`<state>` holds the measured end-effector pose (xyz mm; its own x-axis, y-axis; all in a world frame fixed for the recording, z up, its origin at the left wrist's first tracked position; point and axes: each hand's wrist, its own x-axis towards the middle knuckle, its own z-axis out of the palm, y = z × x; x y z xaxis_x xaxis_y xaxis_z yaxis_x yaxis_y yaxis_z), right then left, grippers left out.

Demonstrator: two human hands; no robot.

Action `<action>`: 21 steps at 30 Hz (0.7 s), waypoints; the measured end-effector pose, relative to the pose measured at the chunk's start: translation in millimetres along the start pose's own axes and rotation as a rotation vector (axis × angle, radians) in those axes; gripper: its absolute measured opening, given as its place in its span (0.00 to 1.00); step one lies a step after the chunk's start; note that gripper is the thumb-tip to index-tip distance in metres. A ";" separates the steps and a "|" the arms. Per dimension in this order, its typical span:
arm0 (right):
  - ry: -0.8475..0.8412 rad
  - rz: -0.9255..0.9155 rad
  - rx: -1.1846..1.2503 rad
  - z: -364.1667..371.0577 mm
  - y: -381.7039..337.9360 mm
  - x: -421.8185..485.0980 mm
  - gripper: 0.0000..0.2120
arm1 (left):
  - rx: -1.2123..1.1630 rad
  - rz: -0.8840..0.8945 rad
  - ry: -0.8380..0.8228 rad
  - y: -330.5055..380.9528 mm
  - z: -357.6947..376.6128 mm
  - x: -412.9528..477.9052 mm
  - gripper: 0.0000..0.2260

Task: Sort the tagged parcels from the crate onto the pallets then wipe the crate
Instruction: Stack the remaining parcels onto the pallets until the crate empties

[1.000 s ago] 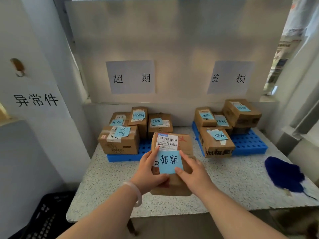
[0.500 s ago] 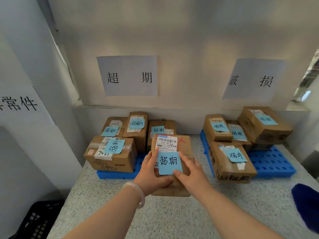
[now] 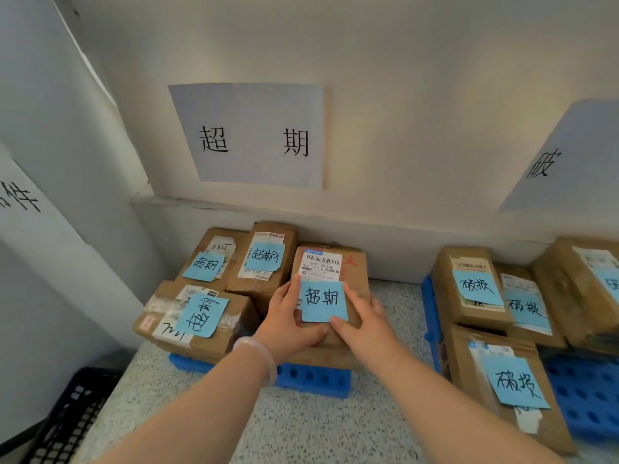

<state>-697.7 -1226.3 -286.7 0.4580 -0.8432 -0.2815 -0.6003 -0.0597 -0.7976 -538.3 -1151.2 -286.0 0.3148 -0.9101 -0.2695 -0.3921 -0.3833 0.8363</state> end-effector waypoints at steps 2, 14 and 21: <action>-0.015 0.002 -0.014 3.1 2.8 10.5 0.34 | 0.025 -0.016 -0.011 -3.9 -0.8 9.1 0.51; 0.005 -0.033 -0.154 0.5 -6.3 16.0 0.36 | 0.188 0.055 0.126 -5.3 2.4 2.9 0.40; 0.100 -0.328 -0.564 13.9 13.8 -34.2 0.37 | 0.568 0.250 0.180 -28.0 17.4 -44.7 0.34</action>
<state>-712.5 -1190.9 -295.5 0.6284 -0.7779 0.0012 -0.7042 -0.5695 -0.4241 -556.4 -1102.5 -305.7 0.2756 -0.9609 0.0262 -0.8533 -0.2320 0.4670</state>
